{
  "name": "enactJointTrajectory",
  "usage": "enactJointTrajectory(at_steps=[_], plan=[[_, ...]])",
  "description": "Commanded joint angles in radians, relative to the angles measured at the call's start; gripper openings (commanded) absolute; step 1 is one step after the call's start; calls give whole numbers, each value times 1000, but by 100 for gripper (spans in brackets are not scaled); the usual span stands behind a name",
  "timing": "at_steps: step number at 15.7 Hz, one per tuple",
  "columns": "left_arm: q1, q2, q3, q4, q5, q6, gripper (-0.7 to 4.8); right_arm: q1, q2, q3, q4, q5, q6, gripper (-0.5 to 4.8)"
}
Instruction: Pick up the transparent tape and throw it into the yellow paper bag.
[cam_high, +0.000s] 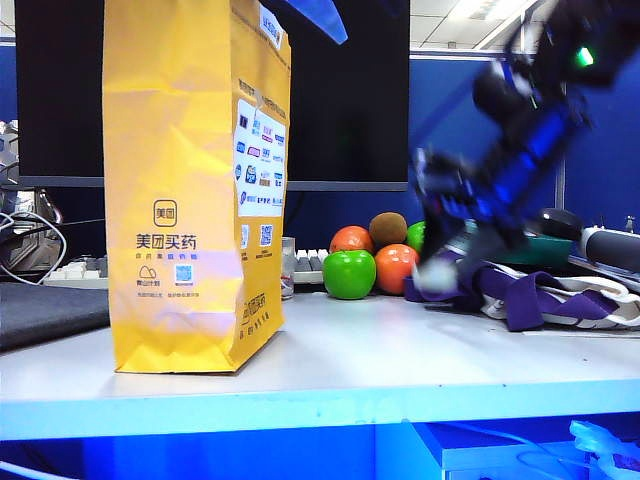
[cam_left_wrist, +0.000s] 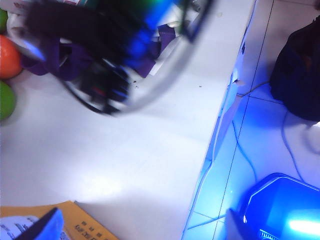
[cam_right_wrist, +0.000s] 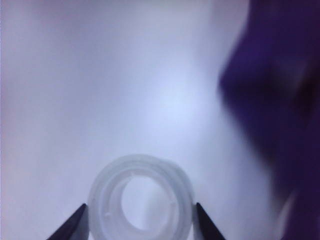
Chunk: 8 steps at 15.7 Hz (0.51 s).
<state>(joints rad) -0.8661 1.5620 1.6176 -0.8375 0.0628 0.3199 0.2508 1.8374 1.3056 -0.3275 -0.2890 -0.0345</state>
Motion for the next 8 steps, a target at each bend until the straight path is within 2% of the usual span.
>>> enactJointTrajectory(at_steps=[1,3,5,8], plan=[[0,-3,42,-46,-123,29,431,1,-6,155,-129,-6,-31,237],[0,-6,121,-101,-284,51,431,1,-9,295,-253,-18,-50,238],[2,-50,200,-113,-415,61,431,1,-31,432,-356,-98,-55,238],[7,-138,254,-111,-478,69,431,10,-75,528,-408,-179,-42,242]])
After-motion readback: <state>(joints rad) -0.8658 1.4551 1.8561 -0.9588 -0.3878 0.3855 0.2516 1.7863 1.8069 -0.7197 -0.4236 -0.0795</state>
